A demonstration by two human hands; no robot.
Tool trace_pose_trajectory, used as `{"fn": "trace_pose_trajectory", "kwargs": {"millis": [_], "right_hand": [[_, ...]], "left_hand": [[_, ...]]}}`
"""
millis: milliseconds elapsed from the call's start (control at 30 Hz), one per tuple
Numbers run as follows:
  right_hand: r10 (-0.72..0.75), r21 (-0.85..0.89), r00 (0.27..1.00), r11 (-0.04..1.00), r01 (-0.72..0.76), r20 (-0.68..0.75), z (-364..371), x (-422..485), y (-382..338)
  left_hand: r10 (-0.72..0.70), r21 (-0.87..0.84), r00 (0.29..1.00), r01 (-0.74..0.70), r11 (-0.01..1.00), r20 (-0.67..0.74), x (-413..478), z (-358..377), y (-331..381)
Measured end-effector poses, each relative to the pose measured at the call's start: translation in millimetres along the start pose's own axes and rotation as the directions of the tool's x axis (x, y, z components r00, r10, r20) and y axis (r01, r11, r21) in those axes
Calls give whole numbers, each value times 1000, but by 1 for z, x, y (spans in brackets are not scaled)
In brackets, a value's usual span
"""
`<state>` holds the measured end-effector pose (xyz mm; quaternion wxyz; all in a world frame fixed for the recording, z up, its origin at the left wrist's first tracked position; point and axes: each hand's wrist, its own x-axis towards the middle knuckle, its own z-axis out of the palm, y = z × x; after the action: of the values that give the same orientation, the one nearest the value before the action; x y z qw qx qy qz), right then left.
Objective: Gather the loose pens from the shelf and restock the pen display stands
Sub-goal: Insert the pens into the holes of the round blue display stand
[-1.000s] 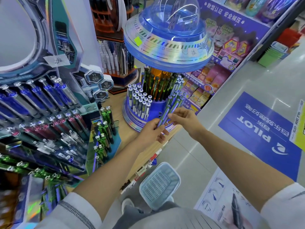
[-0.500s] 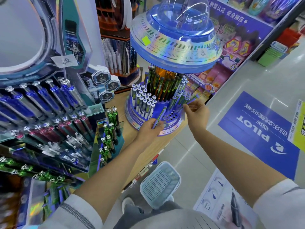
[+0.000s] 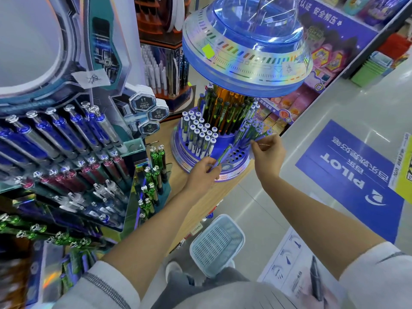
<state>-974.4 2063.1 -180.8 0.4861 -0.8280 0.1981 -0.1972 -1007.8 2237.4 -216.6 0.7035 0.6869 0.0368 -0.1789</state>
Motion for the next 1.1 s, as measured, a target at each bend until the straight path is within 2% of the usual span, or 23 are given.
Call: {"fn": "trace_pose_trajectory", "kwargs": {"millis": [333,633,733,833,933,1000,1033,1100], "right_hand": [[158,-81,986,985,-153,62,11,11,5],[160,-78,979,985,-151,126,7,6,9],[187,-110,960,980,-167,209,7,6,10],[146,-28,938,989,-144,316,1,-1,7],[93,113,835,977,-182,542,-8,-9,3],[53,115,752,979,-169,657,-12,-11,3],[45,109,741,981,-158,670,-14,-11,3],[49,132,789,978,-163,612,-19,-6,2]], "left_hand": [[14,20,1000,-15,1000,12,-2,-5,3],[12,31,1000,-12,999,-6,0,-3,3],[27,19,1000,-27,999,-11,0,0,5],[36,26,999,-36,999,-27,1,3,5],[37,36,999,-36,999,-23,4,9,7],[32,70,999,-33,997,15,5,15,11],[30,87,999,-33,996,28,6,18,11],[47,125,999,-49,991,20,9,23,12]]}}
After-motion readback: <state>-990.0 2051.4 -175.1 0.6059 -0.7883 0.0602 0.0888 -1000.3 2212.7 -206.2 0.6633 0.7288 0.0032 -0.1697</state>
